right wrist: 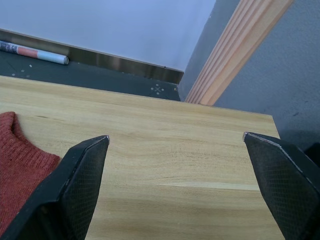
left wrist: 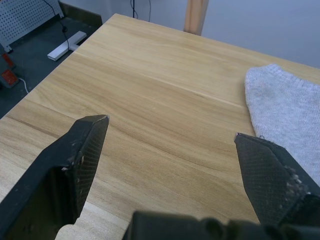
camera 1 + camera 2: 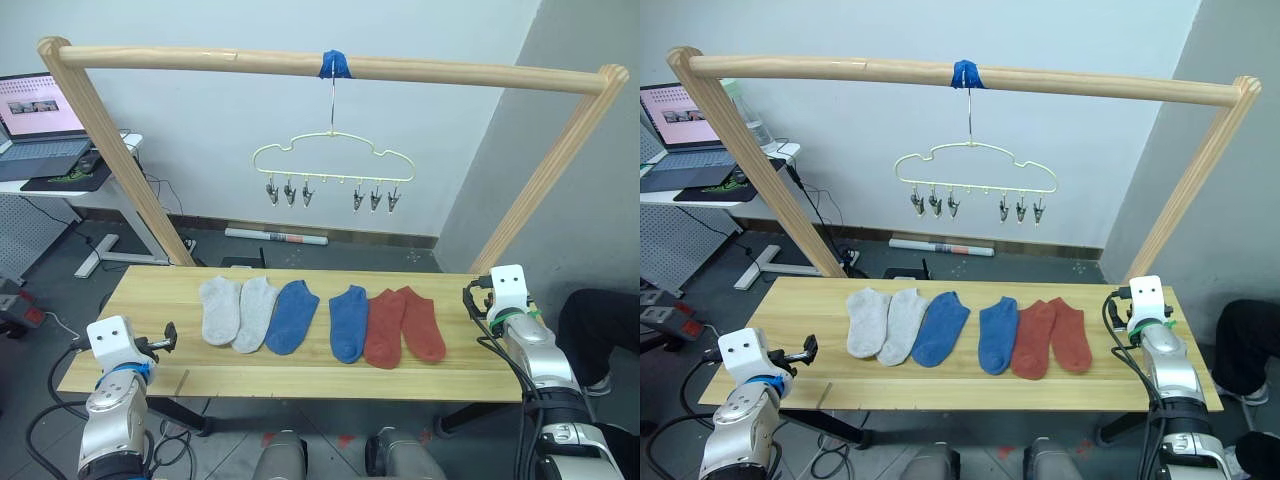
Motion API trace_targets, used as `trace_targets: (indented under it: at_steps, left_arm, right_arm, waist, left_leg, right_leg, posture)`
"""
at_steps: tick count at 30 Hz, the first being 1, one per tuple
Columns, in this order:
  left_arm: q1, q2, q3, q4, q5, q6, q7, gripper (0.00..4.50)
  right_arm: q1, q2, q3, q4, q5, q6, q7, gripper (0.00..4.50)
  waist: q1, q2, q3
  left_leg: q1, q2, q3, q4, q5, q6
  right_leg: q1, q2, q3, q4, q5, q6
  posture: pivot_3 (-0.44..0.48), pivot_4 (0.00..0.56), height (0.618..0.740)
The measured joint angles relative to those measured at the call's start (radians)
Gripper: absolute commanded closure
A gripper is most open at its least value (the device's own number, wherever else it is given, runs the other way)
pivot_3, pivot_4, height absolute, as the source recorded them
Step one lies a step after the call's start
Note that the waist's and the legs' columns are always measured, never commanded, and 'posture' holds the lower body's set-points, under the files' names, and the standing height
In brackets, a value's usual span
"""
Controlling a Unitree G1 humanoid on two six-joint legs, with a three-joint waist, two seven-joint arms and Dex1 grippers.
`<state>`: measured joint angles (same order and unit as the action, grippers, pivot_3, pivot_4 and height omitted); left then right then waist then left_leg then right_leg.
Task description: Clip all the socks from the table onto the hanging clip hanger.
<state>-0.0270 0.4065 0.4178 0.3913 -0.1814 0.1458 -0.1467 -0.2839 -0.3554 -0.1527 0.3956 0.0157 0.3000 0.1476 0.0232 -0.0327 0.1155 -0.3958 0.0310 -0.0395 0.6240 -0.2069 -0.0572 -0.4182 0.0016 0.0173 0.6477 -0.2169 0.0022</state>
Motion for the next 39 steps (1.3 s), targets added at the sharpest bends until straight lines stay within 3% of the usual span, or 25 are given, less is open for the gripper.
trace_targets:
  at_steps: [1, 6, 11, 27, 39]
  left_arm:
    - [0.000, 0.000, 0.000, 0.000, 0.000, 0.000, 0.000, 0.02]
    - [0.003, -0.022, -0.052, -0.171, 0.017, 0.072, 0.028, 0.02]
    - [0.002, -0.019, -0.060, -0.237, 0.008, 0.110, 0.018, 0.02]
    - [0.023, 0.010, -0.013, -0.247, -0.039, 0.118, -0.037, 0.02]
    - [0.038, 0.026, 0.011, -0.249, -0.066, 0.131, -0.065, 0.02]
  right_arm:
    - [0.000, 0.000, 0.000, 0.000, 0.000, 0.000, 0.000, 0.00]
    - [-0.067, -0.074, -0.005, 0.133, 0.006, -0.047, 0.048, 0.00]
    - [-0.074, -0.063, -0.007, 0.128, 0.008, -0.072, 0.048, 0.00]
    - [0.094, 0.047, 0.001, -0.170, 0.006, 0.040, -0.027, 0.00]
    - [0.086, 0.067, 0.015, -0.216, 0.006, 0.083, -0.041, 0.00]
  waist:
    - [0.000, 0.000, 0.000]
    - [0.002, 0.002, 0.005]
    - [-0.002, 0.003, 0.005]
    - [-0.012, 0.010, 0.014]
    - [-0.017, 0.011, 0.019]
  left_leg:
    - [0.000, 0.000, 0.000, 0.000, 0.000, 0.000]
    - [0.000, -0.001, 0.001, 0.004, 0.000, 0.001]
    - [0.004, 0.001, 0.001, 0.001, 0.000, 0.001]
    - [0.004, 0.000, 0.000, 0.002, 0.000, 0.001]
    - [0.000, 0.001, 0.000, 0.001, 0.000, 0.001]
  right_leg:
    - [0.000, 0.000, 0.000, 0.000, 0.000, 0.000]
    - [0.003, -0.001, 0.001, -0.001, -0.001, -0.001]
    - [0.006, 0.000, 0.000, -0.001, -0.001, -0.002]
    - [0.005, -0.001, 0.000, -0.001, -0.002, -0.002]
    - [0.002, -0.001, 0.000, -0.002, -0.002, -0.002]
  posture:
    - [0.140, 0.089, 0.740]
    - [0.141, 0.096, 0.740]
    - [0.118, 0.100, 0.740]
    - [0.076, 0.130, 0.740]
    - [0.080, 0.135, 0.740]
